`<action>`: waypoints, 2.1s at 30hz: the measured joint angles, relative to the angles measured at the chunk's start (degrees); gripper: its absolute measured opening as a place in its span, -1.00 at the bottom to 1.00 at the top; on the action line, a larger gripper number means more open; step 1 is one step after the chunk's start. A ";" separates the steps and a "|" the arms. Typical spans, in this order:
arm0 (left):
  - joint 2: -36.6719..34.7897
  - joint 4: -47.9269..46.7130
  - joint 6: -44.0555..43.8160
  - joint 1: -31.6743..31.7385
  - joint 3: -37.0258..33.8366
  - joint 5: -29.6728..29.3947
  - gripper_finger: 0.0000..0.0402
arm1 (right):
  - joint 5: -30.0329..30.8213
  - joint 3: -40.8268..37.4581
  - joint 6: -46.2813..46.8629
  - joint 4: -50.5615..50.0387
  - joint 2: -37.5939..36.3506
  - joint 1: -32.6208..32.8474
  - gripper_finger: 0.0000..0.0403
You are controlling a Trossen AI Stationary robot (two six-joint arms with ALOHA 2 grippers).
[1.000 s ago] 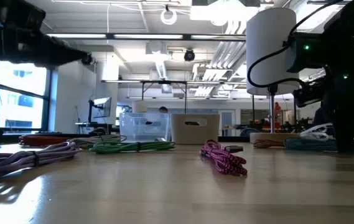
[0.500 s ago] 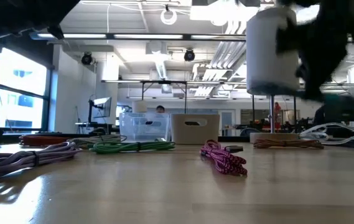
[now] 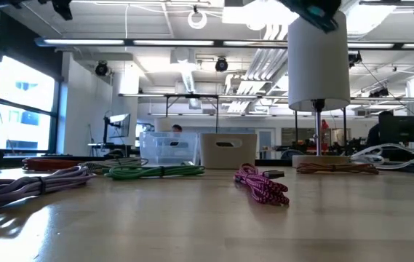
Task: Pick & Place USB Port
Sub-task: Put the blue and black charger cable into the transparent bin
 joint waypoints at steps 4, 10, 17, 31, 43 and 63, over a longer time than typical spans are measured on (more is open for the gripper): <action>3.92 -0.44 0.02 0.00 2.75 0.03 -0.18 | -0.60 0.70 -6.37 7.90 0.02 -0.01 -0.91; 14.05 8.73 -1.76 0.02 6.50 5.55 -0.10 | -5.63 0.76 -16.45 19.91 0.74 -1.39 -0.91; 27.21 18.23 -1.98 0.02 14.10 12.31 -0.10 | -17.51 0.76 -22.35 30.15 4.42 -4.60 -0.91; 45.56 16.70 -1.74 0.04 28.14 13.07 -0.10 | -24.95 12.99 -28.80 28.44 13.44 -8.26 -0.91; 48.77 11.88 -1.53 0.04 33.89 14.69 -0.10 | -19.26 31.07 -33.15 16.37 24.38 -8.24 -0.91; 48.75 9.68 -1.27 0.07 34.26 13.52 -0.10 | -17.47 32.82 -32.09 15.87 25.65 -8.39 -0.91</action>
